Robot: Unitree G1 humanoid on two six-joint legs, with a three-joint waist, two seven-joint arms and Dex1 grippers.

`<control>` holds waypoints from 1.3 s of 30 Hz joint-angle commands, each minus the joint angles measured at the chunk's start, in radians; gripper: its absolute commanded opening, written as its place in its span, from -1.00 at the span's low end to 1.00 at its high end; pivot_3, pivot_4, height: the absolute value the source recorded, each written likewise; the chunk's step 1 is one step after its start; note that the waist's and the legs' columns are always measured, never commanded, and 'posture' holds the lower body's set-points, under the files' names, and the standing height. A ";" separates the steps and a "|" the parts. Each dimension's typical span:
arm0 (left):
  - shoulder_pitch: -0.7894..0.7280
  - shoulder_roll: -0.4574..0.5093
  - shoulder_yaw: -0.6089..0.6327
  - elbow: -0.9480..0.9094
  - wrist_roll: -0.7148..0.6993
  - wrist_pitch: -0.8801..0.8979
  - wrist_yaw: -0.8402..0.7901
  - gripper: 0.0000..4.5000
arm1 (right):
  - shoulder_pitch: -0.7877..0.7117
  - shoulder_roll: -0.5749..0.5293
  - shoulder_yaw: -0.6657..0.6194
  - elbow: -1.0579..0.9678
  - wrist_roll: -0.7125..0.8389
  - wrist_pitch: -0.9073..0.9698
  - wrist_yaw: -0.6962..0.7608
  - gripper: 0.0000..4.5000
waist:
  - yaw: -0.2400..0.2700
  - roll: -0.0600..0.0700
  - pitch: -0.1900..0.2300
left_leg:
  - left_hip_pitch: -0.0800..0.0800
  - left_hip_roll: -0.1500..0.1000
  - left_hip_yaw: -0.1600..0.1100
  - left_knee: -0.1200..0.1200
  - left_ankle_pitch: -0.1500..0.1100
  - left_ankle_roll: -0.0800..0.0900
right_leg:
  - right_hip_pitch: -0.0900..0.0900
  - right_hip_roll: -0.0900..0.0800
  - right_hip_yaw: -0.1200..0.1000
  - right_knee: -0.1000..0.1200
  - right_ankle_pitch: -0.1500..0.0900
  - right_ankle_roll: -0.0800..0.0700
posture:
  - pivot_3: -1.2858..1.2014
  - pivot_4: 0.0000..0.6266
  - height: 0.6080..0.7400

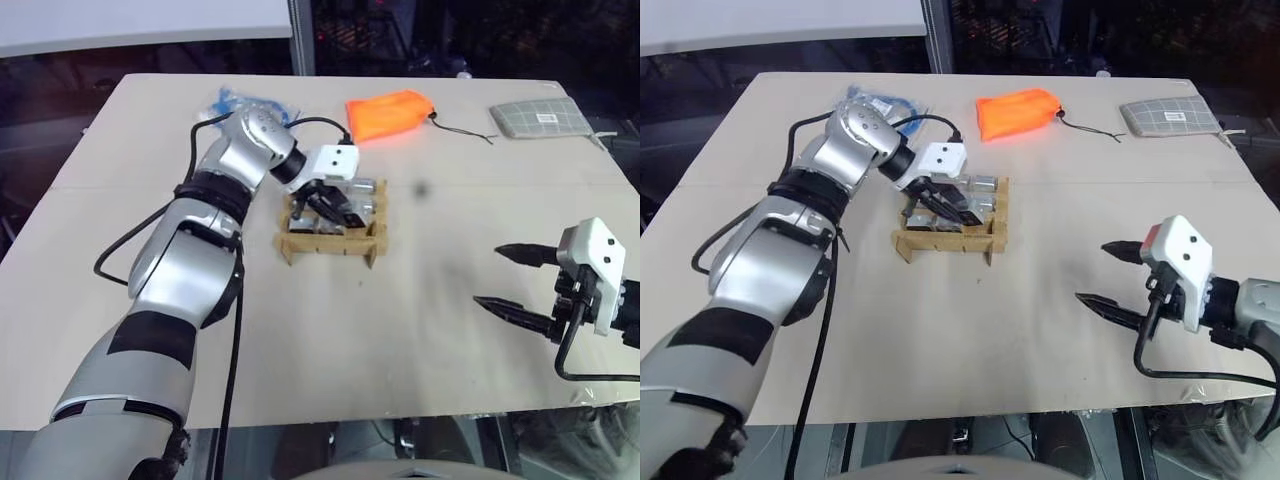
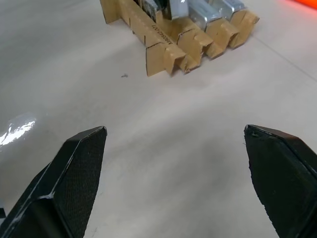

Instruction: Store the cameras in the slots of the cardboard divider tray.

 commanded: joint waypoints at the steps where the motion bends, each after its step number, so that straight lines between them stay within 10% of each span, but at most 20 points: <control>1: -0.009 0.030 -0.032 -0.011 0.011 -0.003 -0.024 -0.67 | -0.018 -0.007 -0.025 -0.016 0.006 -0.023 -0.005 0.96 | -0.003 0.000 0.000 | 0.000 0.000 0.000 0.000 0.000 0.000 | 0.000 0.000 0.000 0.000 0.000 0.000 | 0.03 -0.52 1.00; 10: -0.009 0.021 0.006 -0.004 0.055 0.003 -0.024 0.97 | -0.046 -0.005 0.005 -0.005 -0.004 -0.034 -0.007 1.00 | 0.008 0.000 0.000 | -0.001 0.000 -0.001 0.003 0.000 0.000 | -0.001 -0.001 -0.001 0.002 0.000 0.000 | 0.03 -0.52 1.00; 39: 0.173 0.038 0.200 -0.309 -0.067 0.361 -0.009 0.97 | -0.069 0.001 0.006 0.008 0.010 -0.044 -0.010 1.00 | 0.007 0.000 0.000 | -0.002 -0.001 -0.002 0.006 0.000 0.000 | 0.000 -0.001 -0.002 0.005 0.000 0.000 | 0.03 -0.52 1.00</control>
